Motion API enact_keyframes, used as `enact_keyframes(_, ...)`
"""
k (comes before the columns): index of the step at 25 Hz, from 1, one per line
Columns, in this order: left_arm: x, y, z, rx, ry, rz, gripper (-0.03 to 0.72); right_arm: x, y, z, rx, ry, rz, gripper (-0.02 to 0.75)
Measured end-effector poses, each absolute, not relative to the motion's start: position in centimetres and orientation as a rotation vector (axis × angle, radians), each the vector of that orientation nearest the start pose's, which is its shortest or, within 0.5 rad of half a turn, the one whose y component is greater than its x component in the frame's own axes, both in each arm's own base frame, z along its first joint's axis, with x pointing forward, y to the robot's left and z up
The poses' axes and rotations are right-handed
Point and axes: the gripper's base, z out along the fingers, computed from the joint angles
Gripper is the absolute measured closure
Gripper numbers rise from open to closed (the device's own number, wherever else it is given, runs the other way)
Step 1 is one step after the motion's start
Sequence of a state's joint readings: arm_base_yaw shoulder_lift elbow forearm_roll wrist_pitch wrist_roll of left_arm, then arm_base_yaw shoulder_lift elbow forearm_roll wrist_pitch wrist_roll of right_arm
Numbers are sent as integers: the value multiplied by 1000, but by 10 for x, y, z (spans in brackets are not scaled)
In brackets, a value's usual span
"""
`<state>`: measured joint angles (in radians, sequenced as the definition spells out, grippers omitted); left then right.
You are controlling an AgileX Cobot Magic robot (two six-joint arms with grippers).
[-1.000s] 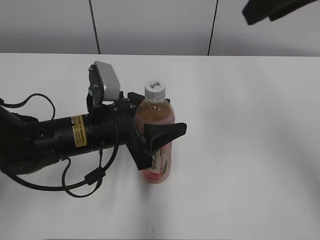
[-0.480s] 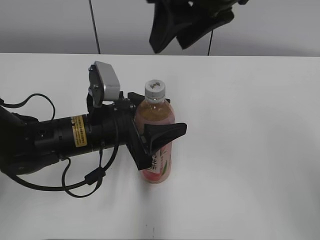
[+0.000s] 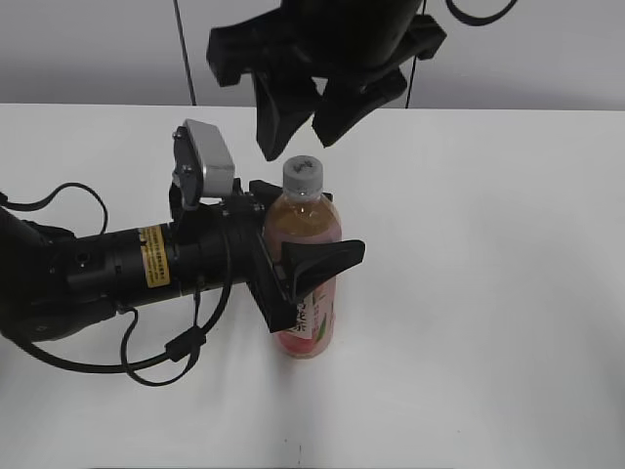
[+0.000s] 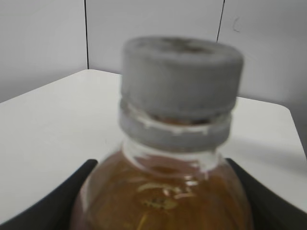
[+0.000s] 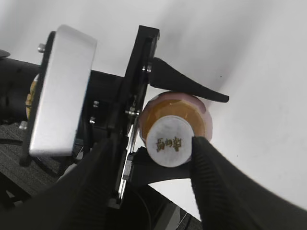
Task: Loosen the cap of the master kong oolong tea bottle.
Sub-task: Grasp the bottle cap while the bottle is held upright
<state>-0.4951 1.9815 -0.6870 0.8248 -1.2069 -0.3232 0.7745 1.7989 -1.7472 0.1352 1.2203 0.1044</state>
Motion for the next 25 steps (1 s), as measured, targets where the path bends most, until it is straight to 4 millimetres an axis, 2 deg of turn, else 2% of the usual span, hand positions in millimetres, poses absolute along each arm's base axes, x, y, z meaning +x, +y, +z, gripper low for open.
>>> enact_keyframes(5,255,-209,130,1003,1466,-976,232,272,282,324,-873,2717,390,345)
enact_keyframes(15,255,-209,130,1003,1466,-976,232,277,278,323,-841,2725,356,345)
enact_keyframes(25,255,-209,130,1002,1466,-976,232,282,275,306,-847,2777,340,345)
